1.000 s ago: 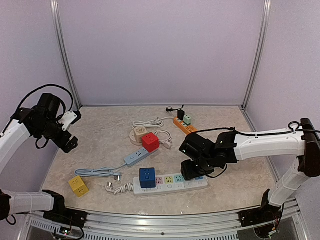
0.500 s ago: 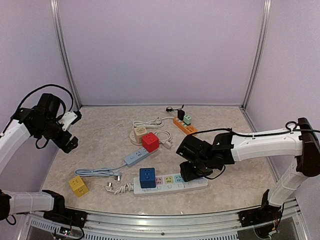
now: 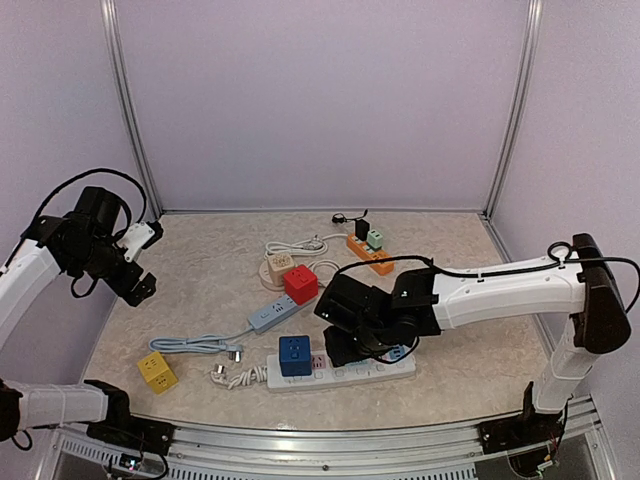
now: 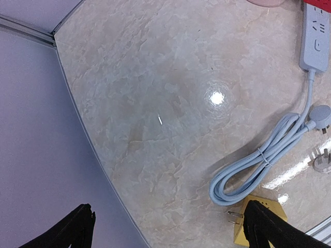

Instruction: Insert the plug

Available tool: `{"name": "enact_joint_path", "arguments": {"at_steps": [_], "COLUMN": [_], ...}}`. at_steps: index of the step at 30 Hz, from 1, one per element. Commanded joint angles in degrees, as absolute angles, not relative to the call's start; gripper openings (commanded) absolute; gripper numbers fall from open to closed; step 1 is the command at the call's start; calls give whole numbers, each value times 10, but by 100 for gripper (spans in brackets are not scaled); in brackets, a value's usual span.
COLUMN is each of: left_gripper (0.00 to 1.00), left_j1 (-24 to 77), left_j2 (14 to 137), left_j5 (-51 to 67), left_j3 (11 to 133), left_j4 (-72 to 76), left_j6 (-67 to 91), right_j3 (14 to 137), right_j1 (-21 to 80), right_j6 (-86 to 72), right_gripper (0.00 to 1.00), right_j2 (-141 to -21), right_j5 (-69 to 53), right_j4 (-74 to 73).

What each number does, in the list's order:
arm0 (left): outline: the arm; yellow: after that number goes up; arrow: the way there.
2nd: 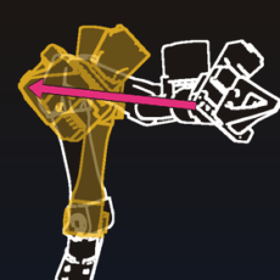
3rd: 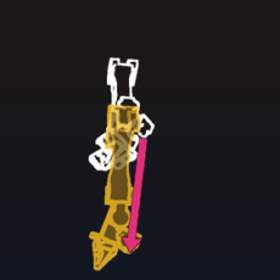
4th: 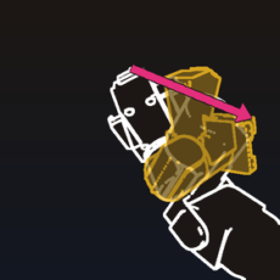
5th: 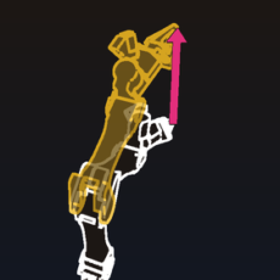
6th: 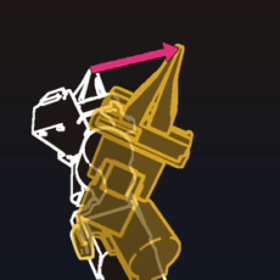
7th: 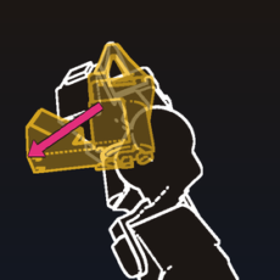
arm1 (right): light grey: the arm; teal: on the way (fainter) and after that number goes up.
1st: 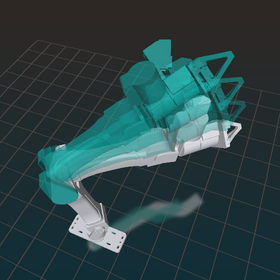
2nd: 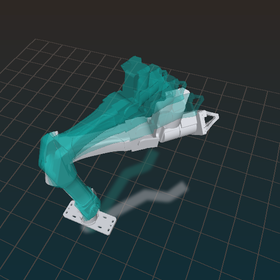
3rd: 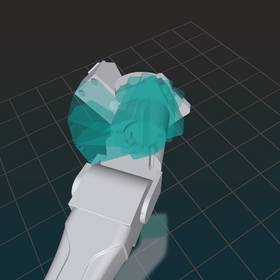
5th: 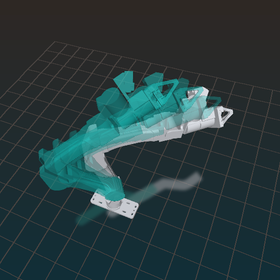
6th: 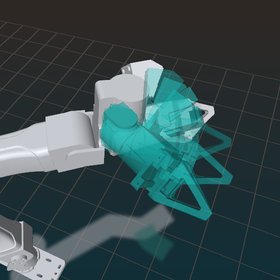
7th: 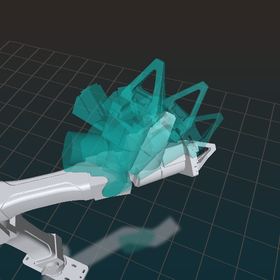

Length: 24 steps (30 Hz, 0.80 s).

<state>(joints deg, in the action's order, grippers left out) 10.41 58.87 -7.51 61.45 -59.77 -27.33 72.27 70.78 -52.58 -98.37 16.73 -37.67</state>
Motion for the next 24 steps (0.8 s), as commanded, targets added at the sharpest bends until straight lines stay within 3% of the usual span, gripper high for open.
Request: {"name": "enact_joint_path", "arguments": {"at_steps": [1,24], "left_gripper": [99,99], "left_j1": [104,125], "left_j2": [580,574], "left_j5": [-67,-78], "left_j3": [625,621], "left_j4": [-608,-609], "left_j6": [-279,-284], "right_j3": [730,749], "right_j1": [715,728], "right_j6": [-552,-569], "right_gripper": [0,0], "right_j2": [-1007,-1054], "right_j5": [172,176], "right_j4": [-364,-369]}}
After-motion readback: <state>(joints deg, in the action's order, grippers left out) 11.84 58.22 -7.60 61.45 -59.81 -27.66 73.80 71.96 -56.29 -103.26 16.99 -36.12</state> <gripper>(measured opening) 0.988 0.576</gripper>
